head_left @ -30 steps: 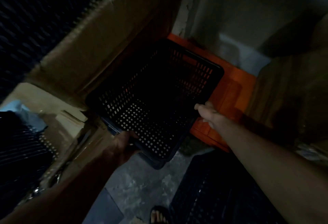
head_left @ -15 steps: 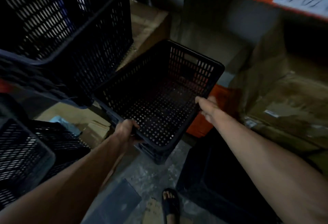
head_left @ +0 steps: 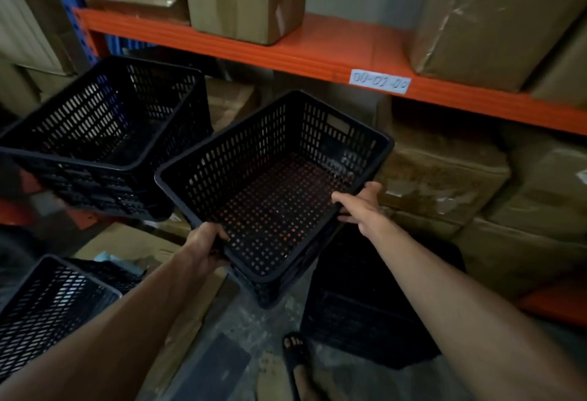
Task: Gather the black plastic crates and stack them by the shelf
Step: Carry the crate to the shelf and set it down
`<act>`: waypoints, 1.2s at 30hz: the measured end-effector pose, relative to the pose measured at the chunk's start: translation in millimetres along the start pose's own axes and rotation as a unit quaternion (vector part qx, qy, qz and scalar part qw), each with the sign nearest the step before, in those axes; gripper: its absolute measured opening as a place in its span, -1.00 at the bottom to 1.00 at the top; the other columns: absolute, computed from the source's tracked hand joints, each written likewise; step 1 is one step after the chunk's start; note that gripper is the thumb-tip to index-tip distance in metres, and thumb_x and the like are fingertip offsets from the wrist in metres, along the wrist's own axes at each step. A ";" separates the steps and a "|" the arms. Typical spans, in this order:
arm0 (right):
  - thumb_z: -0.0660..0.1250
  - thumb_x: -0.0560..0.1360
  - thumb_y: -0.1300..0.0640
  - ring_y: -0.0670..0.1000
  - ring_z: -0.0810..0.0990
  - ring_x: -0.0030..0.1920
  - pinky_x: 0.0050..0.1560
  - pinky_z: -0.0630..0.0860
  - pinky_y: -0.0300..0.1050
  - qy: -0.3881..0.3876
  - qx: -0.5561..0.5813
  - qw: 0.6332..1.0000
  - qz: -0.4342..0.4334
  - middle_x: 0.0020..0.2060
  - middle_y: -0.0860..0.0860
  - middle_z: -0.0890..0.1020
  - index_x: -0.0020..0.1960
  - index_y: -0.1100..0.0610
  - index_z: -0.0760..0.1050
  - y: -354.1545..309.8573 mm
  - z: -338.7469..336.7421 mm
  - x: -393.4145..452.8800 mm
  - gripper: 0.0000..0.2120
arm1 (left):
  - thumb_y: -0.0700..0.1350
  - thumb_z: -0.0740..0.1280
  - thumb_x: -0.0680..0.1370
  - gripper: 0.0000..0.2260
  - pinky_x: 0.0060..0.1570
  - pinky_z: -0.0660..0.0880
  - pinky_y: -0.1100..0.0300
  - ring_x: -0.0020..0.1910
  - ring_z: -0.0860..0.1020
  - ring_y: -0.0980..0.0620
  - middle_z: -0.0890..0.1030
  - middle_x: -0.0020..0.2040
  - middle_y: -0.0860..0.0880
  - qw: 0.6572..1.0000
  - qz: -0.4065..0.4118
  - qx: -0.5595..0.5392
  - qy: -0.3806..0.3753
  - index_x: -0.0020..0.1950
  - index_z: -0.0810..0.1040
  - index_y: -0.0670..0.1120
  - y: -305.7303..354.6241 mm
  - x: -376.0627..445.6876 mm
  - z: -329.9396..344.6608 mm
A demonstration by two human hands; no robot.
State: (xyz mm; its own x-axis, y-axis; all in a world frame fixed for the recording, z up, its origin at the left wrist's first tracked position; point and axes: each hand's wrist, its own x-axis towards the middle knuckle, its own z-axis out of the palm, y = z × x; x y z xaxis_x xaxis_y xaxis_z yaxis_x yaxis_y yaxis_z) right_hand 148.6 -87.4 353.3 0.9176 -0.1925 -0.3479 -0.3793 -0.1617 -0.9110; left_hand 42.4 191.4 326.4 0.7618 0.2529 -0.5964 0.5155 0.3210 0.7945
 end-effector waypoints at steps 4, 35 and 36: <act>0.44 0.37 0.13 0.15 0.50 0.20 0.09 0.58 0.17 0.009 -0.012 1.000 0.019 0.19 0.03 0.37 0.41 -0.11 0.03 -0.7 -63.7 -54.8 -0.21 | -0.31 0.16 0.36 -0.90 -0.47 0.40 0.14 -0.29 0.43 -0.09 0.43 -0.25 -0.09 0.999 0.007 0.047 -0.013 -0.23 0.38 -0.13 9.6 -59.2 19.8; 0.47 0.29 0.04 0.25 0.60 0.02 0.07 0.54 0.17 0.210 -0.178 0.946 0.172 -0.04 0.21 0.63 -0.15 0.15 0.51 150.5 -449.6 33.6 -0.75 | -0.49 0.06 0.50 -0.70 -0.49 0.31 0.22 -0.41 0.31 -0.04 0.33 -0.36 -0.12 0.910 -0.017 0.399 -0.113 -0.31 0.32 -0.17 -11.5 7.1 291.7; 0.46 0.32 0.07 0.26 0.60 0.05 0.09 0.53 0.13 0.210 -0.178 0.947 0.167 0.02 0.23 0.63 -0.04 0.19 0.56 155.1 -449.7 40.8 -0.72 | -0.49 0.06 0.51 -0.70 -0.53 0.32 0.25 -0.44 0.34 -0.05 0.33 -0.37 -0.12 0.913 -0.007 0.394 -0.104 -0.30 0.34 -0.16 -12.4 14.6 296.7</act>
State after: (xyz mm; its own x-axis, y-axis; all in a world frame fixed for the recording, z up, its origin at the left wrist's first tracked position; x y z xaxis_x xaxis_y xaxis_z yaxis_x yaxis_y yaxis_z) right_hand 73.7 -555.6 297.4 0.6403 -0.6453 -0.4166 -0.7241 -0.3261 -0.6077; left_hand 163.6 -79.7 341.7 0.7688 0.0495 -0.6375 0.5858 -0.4544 0.6711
